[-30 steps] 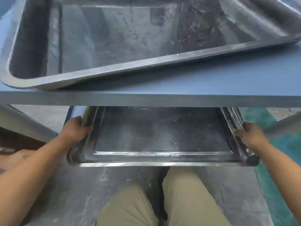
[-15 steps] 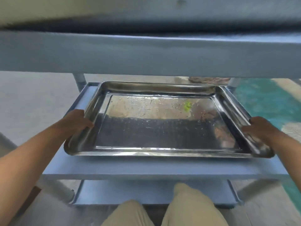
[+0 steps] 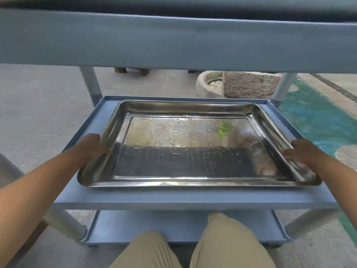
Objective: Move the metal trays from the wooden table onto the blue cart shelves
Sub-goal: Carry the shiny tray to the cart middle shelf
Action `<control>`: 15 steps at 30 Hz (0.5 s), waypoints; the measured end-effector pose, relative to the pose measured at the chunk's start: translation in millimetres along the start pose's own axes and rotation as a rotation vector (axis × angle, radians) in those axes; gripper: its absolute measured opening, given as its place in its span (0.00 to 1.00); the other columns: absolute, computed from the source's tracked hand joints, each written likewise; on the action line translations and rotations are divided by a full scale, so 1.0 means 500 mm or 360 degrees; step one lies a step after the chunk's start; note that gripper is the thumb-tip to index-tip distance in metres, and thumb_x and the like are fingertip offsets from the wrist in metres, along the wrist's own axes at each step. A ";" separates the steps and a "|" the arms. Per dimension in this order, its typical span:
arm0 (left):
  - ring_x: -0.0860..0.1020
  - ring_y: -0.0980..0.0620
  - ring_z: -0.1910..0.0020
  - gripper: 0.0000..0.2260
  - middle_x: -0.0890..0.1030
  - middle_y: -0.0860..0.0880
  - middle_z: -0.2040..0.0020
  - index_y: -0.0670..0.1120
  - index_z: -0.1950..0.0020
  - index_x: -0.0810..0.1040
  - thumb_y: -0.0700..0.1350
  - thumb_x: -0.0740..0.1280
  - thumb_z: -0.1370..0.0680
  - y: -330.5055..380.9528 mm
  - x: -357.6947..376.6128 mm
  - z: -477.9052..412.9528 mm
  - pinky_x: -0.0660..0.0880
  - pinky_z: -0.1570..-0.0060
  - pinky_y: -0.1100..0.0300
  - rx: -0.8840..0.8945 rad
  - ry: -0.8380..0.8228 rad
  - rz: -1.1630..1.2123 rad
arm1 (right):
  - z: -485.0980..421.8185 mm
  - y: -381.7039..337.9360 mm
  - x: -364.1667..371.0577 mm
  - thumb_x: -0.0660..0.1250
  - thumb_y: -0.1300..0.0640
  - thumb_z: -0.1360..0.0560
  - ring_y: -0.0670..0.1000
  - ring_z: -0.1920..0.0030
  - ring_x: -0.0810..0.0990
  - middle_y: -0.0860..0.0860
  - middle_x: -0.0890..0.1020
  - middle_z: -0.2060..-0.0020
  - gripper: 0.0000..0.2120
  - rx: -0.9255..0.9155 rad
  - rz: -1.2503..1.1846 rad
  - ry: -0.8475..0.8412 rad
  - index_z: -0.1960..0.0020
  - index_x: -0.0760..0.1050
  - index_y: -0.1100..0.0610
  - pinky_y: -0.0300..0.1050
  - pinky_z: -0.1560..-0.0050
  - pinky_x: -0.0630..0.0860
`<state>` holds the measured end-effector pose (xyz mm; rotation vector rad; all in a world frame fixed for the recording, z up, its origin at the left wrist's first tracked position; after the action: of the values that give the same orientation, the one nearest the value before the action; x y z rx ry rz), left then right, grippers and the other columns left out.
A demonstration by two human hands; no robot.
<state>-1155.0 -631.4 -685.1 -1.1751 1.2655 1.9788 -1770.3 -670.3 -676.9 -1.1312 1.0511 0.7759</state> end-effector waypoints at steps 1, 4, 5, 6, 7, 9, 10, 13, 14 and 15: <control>0.76 0.41 0.53 0.18 0.77 0.42 0.51 0.38 0.41 0.75 0.43 0.74 0.28 -0.001 0.001 0.000 0.71 0.58 0.52 -0.0013 -0.0007 0.0027 | -0.003 0.000 0.003 0.72 0.57 0.26 0.65 0.52 0.78 0.68 0.79 0.50 0.17 0.0005 -0.0004 0.0022 0.53 0.75 0.73 0.53 0.53 0.71; 0.75 0.42 0.54 0.19 0.77 0.41 0.50 0.38 0.41 0.75 0.43 0.74 0.28 -0.004 0.003 0.000 0.70 0.59 0.53 -0.0025 0.0001 0.0042 | -0.008 0.003 0.010 0.71 0.55 0.25 0.60 0.58 0.75 0.64 0.78 0.56 0.16 -0.0015 0.0041 0.0032 0.61 0.72 0.68 0.50 0.59 0.67; 0.75 0.42 0.55 0.18 0.77 0.41 0.50 0.38 0.42 0.75 0.44 0.74 0.27 -0.003 0.003 0.003 0.70 0.60 0.53 -0.0017 0.0013 0.0014 | -0.006 0.005 0.009 0.71 0.54 0.25 0.59 0.59 0.74 0.63 0.77 0.57 0.17 -0.0010 0.0068 0.0044 0.62 0.70 0.66 0.49 0.60 0.66; 0.75 0.43 0.55 0.18 0.77 0.41 0.50 0.38 0.42 0.74 0.44 0.74 0.27 -0.002 0.004 0.005 0.70 0.59 0.52 -0.0010 0.0037 -0.0020 | -0.002 0.004 0.009 0.71 0.54 0.25 0.58 0.60 0.73 0.62 0.76 0.59 0.17 -0.0013 0.0108 0.0072 0.63 0.69 0.65 0.48 0.61 0.65; 0.74 0.42 0.55 0.20 0.76 0.40 0.48 0.38 0.41 0.73 0.43 0.74 0.28 0.000 0.002 0.008 0.70 0.59 0.52 -0.0003 0.0080 -0.0043 | 0.007 0.000 0.006 0.70 0.54 0.25 0.58 0.62 0.73 0.60 0.76 0.60 0.17 -0.0028 0.0145 0.0135 0.63 0.69 0.65 0.48 0.63 0.65; 0.74 0.40 0.51 0.27 0.70 0.36 0.38 0.41 0.34 0.68 0.43 0.75 0.28 0.005 -0.003 0.022 0.71 0.53 0.50 0.0020 0.0219 -0.0001 | 0.032 -0.018 -0.002 0.71 0.55 0.26 0.61 0.60 0.75 0.61 0.76 0.57 0.14 -0.0133 0.0149 0.0348 0.58 0.73 0.66 0.50 0.62 0.70; 0.73 0.37 0.45 0.31 0.65 0.37 0.33 0.44 0.30 0.65 0.44 0.74 0.29 0.010 -0.006 0.033 0.71 0.48 0.49 0.0069 0.0317 0.0032 | 0.047 -0.030 -0.005 0.70 0.55 0.26 0.63 0.54 0.76 0.63 0.75 0.51 0.14 -0.0222 0.0136 0.0436 0.51 0.74 0.66 0.53 0.55 0.73; 0.68 0.38 0.34 0.29 0.62 0.45 0.30 0.51 0.30 0.65 0.50 0.72 0.28 0.050 -0.010 0.094 0.69 0.37 0.44 0.0387 0.0535 0.0012 | 0.105 -0.080 -0.004 0.67 0.50 0.24 0.63 0.40 0.73 0.59 0.72 0.42 0.17 -0.0512 0.0164 0.0343 0.39 0.73 0.57 0.54 0.44 0.72; 0.69 0.40 0.34 0.26 0.65 0.45 0.31 0.52 0.32 0.67 0.53 0.70 0.27 0.066 -0.006 0.119 0.68 0.37 0.45 0.0510 0.0531 0.0008 | 0.129 -0.099 0.001 0.66 0.47 0.24 0.61 0.41 0.74 0.56 0.74 0.45 0.14 -0.0630 0.0158 0.0248 0.42 0.74 0.52 0.52 0.46 0.71; 0.72 0.41 0.36 0.23 0.68 0.46 0.33 0.52 0.33 0.69 0.57 0.67 0.26 0.082 -0.001 0.145 0.67 0.37 0.45 0.0635 0.0502 -0.0045 | 0.157 -0.116 0.009 0.65 0.43 0.25 0.57 0.43 0.75 0.53 0.75 0.47 0.13 -0.0726 0.0130 0.0157 0.45 0.75 0.50 0.49 0.48 0.70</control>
<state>-1215.0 -583.9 -651.9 -1.3169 1.6939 1.4610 -1695.9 -610.5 -655.8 -1.5322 1.0341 1.0687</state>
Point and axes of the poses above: each hand's wrist, its own z-axis away from the middle knuckle, its own x-axis out of the palm, y = z × x, the point moved 3 cm from there along -z, towards the middle knuckle
